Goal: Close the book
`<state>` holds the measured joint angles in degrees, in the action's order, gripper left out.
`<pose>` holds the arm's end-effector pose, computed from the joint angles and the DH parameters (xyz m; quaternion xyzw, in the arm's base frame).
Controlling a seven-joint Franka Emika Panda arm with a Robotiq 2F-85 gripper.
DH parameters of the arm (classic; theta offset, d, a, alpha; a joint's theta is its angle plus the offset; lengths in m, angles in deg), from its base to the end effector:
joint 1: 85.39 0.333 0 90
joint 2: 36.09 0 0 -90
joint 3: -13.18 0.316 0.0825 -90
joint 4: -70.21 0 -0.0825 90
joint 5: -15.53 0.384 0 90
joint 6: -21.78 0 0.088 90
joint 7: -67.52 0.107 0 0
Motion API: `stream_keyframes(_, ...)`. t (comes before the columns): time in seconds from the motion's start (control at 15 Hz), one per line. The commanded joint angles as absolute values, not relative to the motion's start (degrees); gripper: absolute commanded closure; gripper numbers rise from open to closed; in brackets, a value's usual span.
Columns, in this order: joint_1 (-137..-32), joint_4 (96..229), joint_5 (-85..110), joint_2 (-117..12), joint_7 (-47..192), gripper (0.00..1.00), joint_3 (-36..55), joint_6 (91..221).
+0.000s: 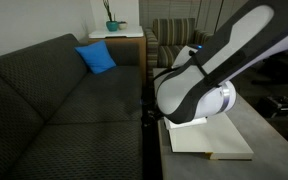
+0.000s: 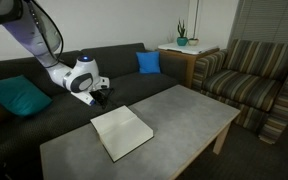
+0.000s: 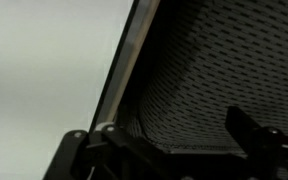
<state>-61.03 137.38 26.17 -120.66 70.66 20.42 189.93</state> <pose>0.6081 0.3306 -0.0943 -0.9818 -0.0924 -0.1098 0.1242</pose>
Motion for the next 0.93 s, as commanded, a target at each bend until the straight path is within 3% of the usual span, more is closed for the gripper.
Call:
stream_keyframes(0.0, -62.6, 139.6, 27.6, -120.7, 77.6, 0.0, 22.8, 192.7)
stream_keyframes(0.47, -67.0, 141.8, 30.6, -120.7, 79.6, 0.0, 30.8, 192.6)
stream_keyframes(0.87, -67.9, 144.4, 32.8, -120.7, 79.9, 0.0, 31.5, 192.3)
